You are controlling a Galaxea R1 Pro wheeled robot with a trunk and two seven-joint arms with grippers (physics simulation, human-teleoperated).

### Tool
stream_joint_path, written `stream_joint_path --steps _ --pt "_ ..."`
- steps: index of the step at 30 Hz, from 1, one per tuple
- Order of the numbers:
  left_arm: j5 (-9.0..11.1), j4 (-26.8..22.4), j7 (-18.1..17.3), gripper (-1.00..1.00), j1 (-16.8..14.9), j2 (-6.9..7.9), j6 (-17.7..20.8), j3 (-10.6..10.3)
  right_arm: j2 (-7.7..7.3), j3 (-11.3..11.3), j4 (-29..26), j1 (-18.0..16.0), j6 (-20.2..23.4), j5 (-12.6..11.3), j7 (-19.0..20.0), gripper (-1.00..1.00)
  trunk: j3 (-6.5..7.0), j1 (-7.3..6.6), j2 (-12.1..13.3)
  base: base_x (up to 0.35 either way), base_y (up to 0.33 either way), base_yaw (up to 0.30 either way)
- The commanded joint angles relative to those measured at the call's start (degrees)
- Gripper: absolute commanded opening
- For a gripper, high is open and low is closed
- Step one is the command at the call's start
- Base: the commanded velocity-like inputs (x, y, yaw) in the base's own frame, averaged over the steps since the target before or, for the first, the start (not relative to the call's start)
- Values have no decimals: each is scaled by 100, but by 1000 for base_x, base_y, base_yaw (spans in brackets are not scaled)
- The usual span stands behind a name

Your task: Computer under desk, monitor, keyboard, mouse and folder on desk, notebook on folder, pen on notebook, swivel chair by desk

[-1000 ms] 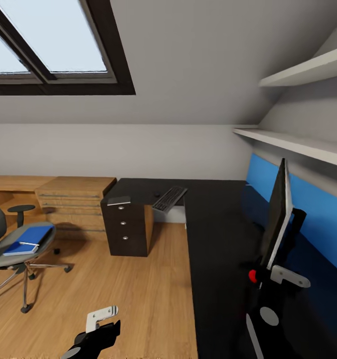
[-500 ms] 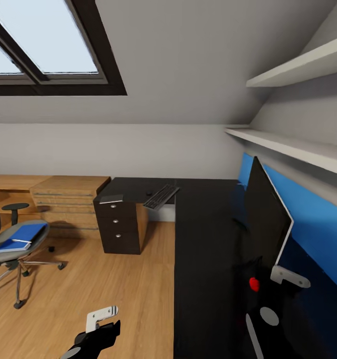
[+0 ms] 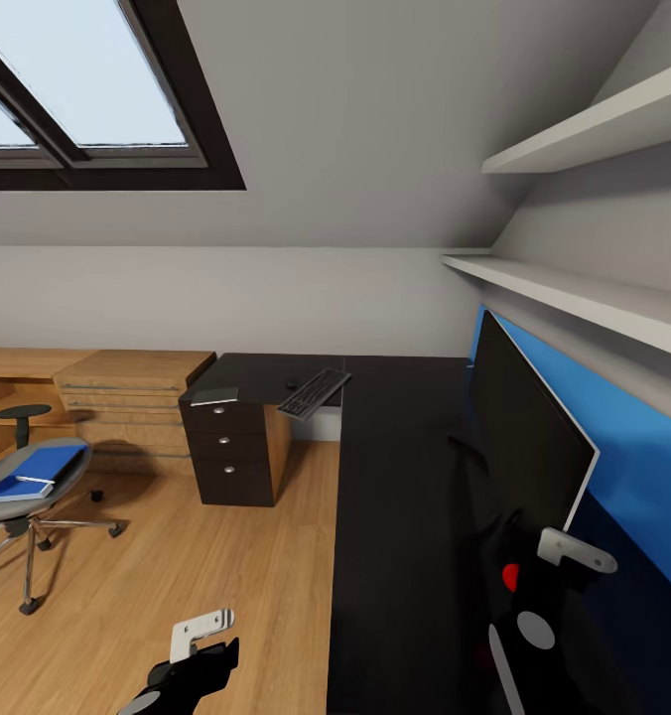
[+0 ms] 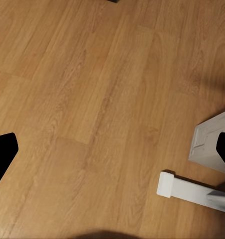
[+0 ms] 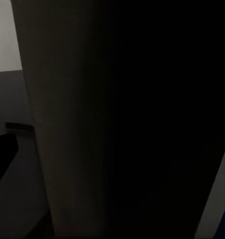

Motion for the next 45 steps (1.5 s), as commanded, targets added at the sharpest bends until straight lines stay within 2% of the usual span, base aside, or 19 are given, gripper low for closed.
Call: stream_joint_path --steps 1,7,20,45 --pt "59 -9 52 100 -1 1 13 -6 4 1 3 -4 -14 25 -5 100 -6 1 -4 0 0 0" --pt "58 -9 45 100 -1 0 13 -11 3 7 -5 -4 -17 23 -2 100 -6 1 -4 -52 0 0" --pt "61 -9 43 100 -1 1 13 -14 9 -2 -29 -4 -18 23 -2 100 -6 1 -4 -260 0 0" --pt "59 -17 77 100 -1 1 13 4 1 14 -15 -4 -18 23 -2 100 -6 1 -4 32 -71 0"
